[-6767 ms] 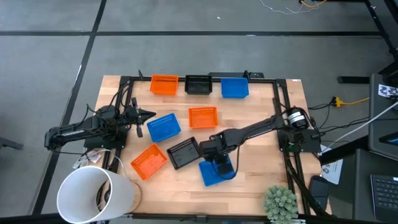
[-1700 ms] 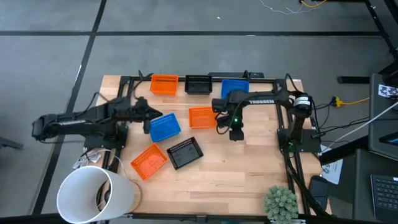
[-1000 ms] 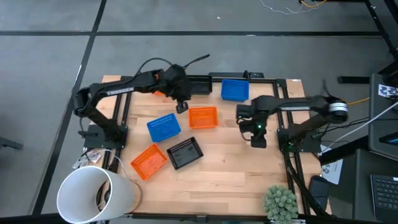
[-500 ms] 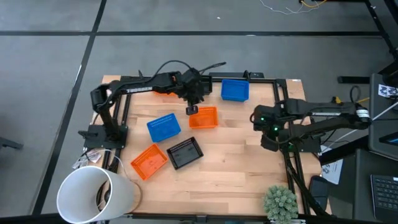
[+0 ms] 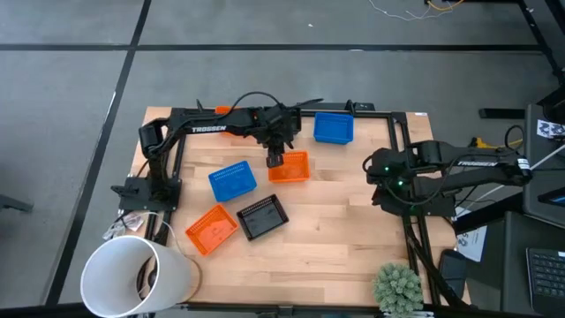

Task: Stack baskets by color
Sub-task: Stack the right orange basket on top of the other orange basket

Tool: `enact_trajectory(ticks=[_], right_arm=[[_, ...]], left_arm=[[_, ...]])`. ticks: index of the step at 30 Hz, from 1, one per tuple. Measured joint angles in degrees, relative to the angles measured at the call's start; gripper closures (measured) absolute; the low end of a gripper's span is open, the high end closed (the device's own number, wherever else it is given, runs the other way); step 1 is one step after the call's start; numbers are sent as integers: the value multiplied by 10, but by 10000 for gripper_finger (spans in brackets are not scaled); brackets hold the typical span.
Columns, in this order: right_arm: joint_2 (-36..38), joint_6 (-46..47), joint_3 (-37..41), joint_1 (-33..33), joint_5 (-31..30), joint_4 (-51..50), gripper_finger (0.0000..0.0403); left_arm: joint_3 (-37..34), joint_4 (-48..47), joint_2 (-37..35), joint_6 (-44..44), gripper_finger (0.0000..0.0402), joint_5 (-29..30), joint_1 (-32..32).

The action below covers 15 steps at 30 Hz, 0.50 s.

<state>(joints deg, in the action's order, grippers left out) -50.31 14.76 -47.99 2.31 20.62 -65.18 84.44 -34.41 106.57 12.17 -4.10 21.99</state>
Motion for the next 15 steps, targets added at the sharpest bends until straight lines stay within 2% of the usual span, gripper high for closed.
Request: enact_trajectory(ticks=[6,15], right_arm=[[9,-1,0,0,-1,2,311],[14,-2,0,0,-2,3,311]], left_arm=[[0,10,37,2,303,-12,0],[0,32,75,4,303,20,-1]])
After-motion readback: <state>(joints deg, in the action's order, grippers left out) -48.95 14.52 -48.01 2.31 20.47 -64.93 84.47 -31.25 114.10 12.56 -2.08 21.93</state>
